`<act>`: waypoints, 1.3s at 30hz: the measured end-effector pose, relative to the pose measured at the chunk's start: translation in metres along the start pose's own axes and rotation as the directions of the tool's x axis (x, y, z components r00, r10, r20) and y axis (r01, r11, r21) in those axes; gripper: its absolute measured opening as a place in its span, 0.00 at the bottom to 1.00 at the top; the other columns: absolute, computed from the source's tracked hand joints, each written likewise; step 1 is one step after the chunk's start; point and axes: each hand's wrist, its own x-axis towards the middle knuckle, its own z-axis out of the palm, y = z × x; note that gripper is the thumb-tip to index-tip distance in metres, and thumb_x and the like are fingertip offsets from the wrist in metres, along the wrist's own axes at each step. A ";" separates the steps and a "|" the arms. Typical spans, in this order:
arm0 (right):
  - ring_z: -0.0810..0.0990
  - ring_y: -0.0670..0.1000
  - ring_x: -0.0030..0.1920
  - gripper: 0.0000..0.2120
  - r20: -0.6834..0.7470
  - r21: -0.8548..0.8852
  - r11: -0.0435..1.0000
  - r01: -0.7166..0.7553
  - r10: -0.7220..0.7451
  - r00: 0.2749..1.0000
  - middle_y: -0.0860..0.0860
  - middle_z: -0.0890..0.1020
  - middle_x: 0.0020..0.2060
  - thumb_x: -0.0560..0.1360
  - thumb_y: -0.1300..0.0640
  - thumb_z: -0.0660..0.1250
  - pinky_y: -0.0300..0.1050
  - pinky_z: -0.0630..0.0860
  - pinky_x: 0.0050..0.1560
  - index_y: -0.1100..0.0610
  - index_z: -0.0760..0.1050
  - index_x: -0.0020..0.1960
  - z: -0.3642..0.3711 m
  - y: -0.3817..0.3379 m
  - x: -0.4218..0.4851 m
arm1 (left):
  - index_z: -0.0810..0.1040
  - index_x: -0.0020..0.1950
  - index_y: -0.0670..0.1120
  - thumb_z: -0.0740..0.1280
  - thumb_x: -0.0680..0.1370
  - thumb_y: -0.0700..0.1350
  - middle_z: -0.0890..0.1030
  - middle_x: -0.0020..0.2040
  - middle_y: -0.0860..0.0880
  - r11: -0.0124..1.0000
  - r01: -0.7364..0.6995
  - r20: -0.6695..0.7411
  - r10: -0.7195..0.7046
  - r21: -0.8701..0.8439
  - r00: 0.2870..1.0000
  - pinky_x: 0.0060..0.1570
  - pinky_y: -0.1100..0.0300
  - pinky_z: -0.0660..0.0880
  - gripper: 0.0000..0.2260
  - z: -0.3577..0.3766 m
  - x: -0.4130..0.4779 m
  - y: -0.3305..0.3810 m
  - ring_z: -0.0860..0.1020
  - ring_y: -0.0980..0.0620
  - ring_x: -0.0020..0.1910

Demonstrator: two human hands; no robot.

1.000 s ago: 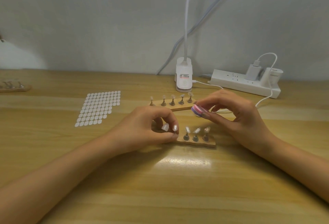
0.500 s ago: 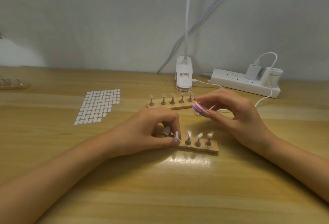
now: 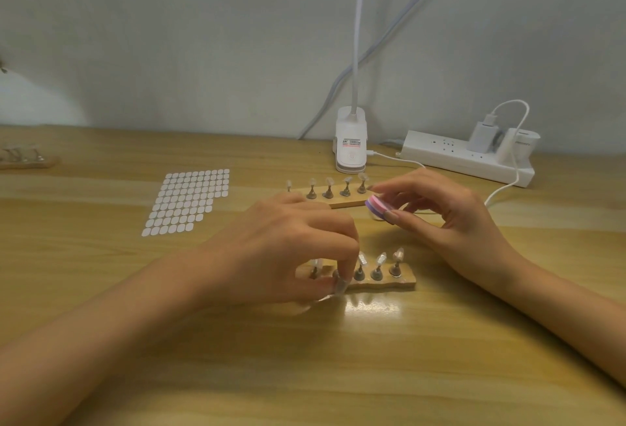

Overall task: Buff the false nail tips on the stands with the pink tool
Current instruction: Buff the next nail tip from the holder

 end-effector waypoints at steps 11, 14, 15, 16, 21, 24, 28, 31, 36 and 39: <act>0.85 0.53 0.51 0.14 -0.004 0.223 0.973 -0.054 0.056 0.998 0.50 0.85 0.50 0.73 0.53 0.72 0.51 0.82 0.53 0.56 0.83 0.56 0.004 -0.001 0.007 | 0.83 0.44 0.47 0.75 0.73 0.44 0.86 0.43 0.49 0.473 0.447 0.017 -0.673 -0.759 0.740 0.42 0.65 0.78 0.03 0.025 0.010 -0.010 0.83 0.48 0.41; 0.84 0.53 0.51 0.12 -0.013 0.164 0.986 0.018 -0.016 1.000 0.51 0.85 0.50 0.74 0.56 0.72 0.52 0.82 0.50 0.59 0.83 0.56 0.012 -0.005 0.010 | 0.86 0.44 0.49 0.76 0.73 0.44 0.86 0.42 0.52 0.459 0.490 0.028 -0.708 -0.741 0.706 0.40 0.62 0.74 0.01 0.032 0.010 -0.016 0.79 0.53 0.37; 0.84 0.54 0.51 0.11 -0.017 0.122 0.991 0.050 -0.048 0.999 0.50 0.85 0.50 0.75 0.58 0.72 0.53 0.82 0.48 0.59 0.83 0.55 0.015 -0.005 0.011 | 0.87 0.45 0.49 0.76 0.74 0.44 0.86 0.41 0.53 0.473 0.490 0.022 -0.703 -0.732 0.711 0.39 0.63 0.73 0.02 0.034 0.009 -0.017 0.77 0.56 0.37; 0.83 0.54 0.51 0.10 -0.018 0.088 0.993 0.077 -0.075 0.997 0.50 0.85 0.50 0.75 0.59 0.72 0.54 0.81 0.46 0.59 0.83 0.55 0.017 -0.005 0.010 | 0.87 0.46 0.49 0.76 0.74 0.44 0.86 0.40 0.54 0.482 0.488 0.017 -0.698 -0.728 0.716 0.39 0.64 0.73 0.02 0.036 0.009 -0.016 0.77 0.58 0.36; 0.81 0.51 0.52 0.10 -0.039 -0.012 0.995 0.096 -0.096 0.995 0.47 0.85 0.50 0.76 0.55 0.71 0.51 0.77 0.45 0.55 0.84 0.56 0.017 -0.005 0.008 | 0.87 0.48 0.49 0.75 0.75 0.44 0.87 0.41 0.53 0.480 0.503 0.010 -0.716 -0.719 0.698 0.40 0.50 0.80 0.03 0.036 0.008 -0.013 0.81 0.45 0.36; 0.82 0.51 0.51 0.10 -0.035 -0.026 0.988 0.151 -0.152 0.988 0.50 0.84 0.50 0.75 0.55 0.70 0.48 0.78 0.47 0.56 0.84 0.55 0.019 -0.008 0.008 | 0.87 0.47 0.50 0.74 0.76 0.46 0.86 0.38 0.54 0.490 0.501 0.014 -0.705 -0.713 0.709 0.34 0.57 0.78 0.03 0.036 0.007 -0.013 0.79 0.51 0.31; 0.82 0.47 0.52 0.11 -0.046 -0.018 0.991 0.132 -0.133 0.990 0.50 0.84 0.50 0.74 0.57 0.70 0.46 0.79 0.50 0.56 0.84 0.55 0.017 -0.008 0.009 | 0.87 0.46 0.48 0.74 0.76 0.44 0.86 0.36 0.55 0.490 0.490 0.004 -0.704 -0.721 0.710 0.28 0.71 0.67 0.02 0.037 0.007 -0.013 0.72 0.62 0.25; 0.83 0.49 0.52 0.10 -0.005 -0.017 0.985 0.174 -0.174 0.985 0.52 0.84 0.50 0.74 0.60 0.71 0.47 0.80 0.50 0.57 0.84 0.56 0.020 -0.009 0.007 | 0.86 0.44 0.49 0.74 0.77 0.42 0.81 0.29 0.60 0.521 0.487 -0.006 -0.687 -0.701 0.727 0.26 0.73 0.64 0.03 0.037 0.007 -0.012 0.69 0.62 0.22; 0.82 0.48 0.51 0.11 -0.031 -0.019 0.993 0.113 -0.114 0.993 0.51 0.84 0.49 0.74 0.59 0.71 0.49 0.79 0.49 0.56 0.83 0.56 0.016 -0.007 0.010 | 0.86 0.44 0.48 0.74 0.76 0.44 0.84 0.34 0.56 0.513 0.486 -0.005 -0.691 -0.707 0.723 0.26 0.72 0.66 0.02 0.037 0.006 -0.013 0.70 0.62 0.24; 0.82 0.51 0.49 0.11 0.005 -0.019 0.984 0.175 -0.175 0.985 0.53 0.83 0.47 0.74 0.59 0.71 0.48 0.79 0.49 0.58 0.84 0.55 0.020 -0.008 0.009 | 0.86 0.43 0.48 0.74 0.77 0.44 0.82 0.30 0.59 0.542 0.481 -0.011 -0.671 -0.689 0.741 0.26 0.73 0.63 0.03 0.037 0.006 -0.013 0.68 0.62 0.22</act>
